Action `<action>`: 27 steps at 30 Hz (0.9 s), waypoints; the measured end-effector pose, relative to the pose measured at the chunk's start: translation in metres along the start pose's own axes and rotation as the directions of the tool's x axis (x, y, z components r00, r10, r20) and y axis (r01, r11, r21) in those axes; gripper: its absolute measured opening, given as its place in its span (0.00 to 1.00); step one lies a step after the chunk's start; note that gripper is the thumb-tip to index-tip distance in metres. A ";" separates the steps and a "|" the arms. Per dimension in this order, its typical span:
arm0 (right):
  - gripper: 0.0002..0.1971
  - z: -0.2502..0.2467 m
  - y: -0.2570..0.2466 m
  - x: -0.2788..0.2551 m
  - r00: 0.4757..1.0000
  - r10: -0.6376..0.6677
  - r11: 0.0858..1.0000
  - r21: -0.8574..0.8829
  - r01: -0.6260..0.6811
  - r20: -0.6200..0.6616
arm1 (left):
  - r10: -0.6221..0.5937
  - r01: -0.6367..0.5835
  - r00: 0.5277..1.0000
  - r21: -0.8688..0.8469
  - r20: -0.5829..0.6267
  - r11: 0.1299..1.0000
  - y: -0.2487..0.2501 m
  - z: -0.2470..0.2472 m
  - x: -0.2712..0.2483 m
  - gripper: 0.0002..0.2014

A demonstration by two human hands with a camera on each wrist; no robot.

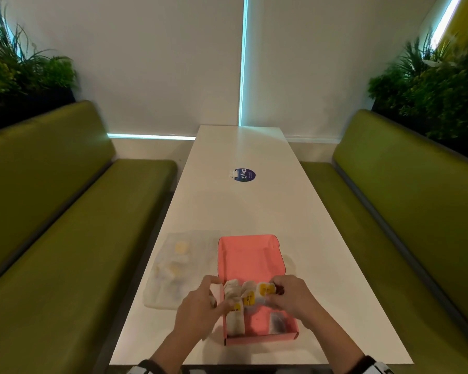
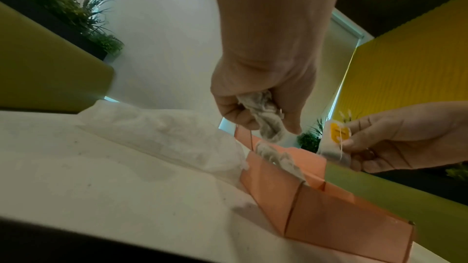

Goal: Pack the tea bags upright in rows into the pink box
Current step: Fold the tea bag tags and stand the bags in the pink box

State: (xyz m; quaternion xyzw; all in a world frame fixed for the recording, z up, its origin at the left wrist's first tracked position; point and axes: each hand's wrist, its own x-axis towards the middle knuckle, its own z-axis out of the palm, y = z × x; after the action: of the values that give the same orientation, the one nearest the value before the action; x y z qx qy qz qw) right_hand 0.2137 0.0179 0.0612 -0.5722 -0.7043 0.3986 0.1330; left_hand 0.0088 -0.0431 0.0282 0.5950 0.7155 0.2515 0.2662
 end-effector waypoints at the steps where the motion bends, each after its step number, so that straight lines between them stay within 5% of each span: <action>1: 0.15 0.004 0.003 0.004 1.000 0.008 0.996 -0.087 -0.007 0.016 | -0.038 0.038 0.999 0.009 0.024 0.999 -0.002 0.002 -0.001 0.29; 5: 0.10 0.021 0.006 0.016 0.991 0.033 0.977 -0.211 -0.004 0.131 | -0.144 0.138 0.980 0.053 0.140 0.989 -0.009 0.011 -0.001 0.44; 8: 0.09 0.035 0.006 0.021 0.973 0.080 0.987 -0.153 -0.048 0.215 | -0.178 0.171 0.970 0.056 0.168 0.984 -0.009 0.014 -0.003 0.46; 13: 0.13 0.050 0.010 0.029 0.995 0.083 0.991 -0.103 -0.089 -0.064 | -0.192 0.184 0.966 0.062 0.174 0.981 -0.008 0.012 -0.004 0.42; 17: 0.16 0.047 0.011 0.025 0.990 -0.007 0.975 -0.219 -0.024 -0.139 | -0.197 0.187 0.966 0.071 0.170 0.980 -0.009 0.013 -0.004 0.40; 21: 0.07 0.045 0.009 0.016 0.994 -0.035 0.930 -0.360 0.070 0.103 | -0.191 0.177 0.966 0.091 0.176 0.980 -0.010 0.014 -0.004 0.37; 23: 0.11 0.050 0.007 0.014 0.979 -0.020 0.894 -0.435 0.107 0.201 | -0.185 0.167 0.966 0.108 0.183 0.980 -0.011 0.014 -0.003 0.36; 27: 0.15 0.057 0.009 0.017 0.981 -0.026 0.905 -0.411 0.105 0.194 | -0.166 0.137 0.965 0.148 0.205 0.979 -0.012 0.013 -0.001 0.36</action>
State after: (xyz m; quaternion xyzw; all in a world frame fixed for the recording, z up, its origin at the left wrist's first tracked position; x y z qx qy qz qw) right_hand 0.1777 0.0104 0.0137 -0.5240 -0.8015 0.2844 -0.0453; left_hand 0.0090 -0.0452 0.0110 0.5787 0.7409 0.1160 0.3207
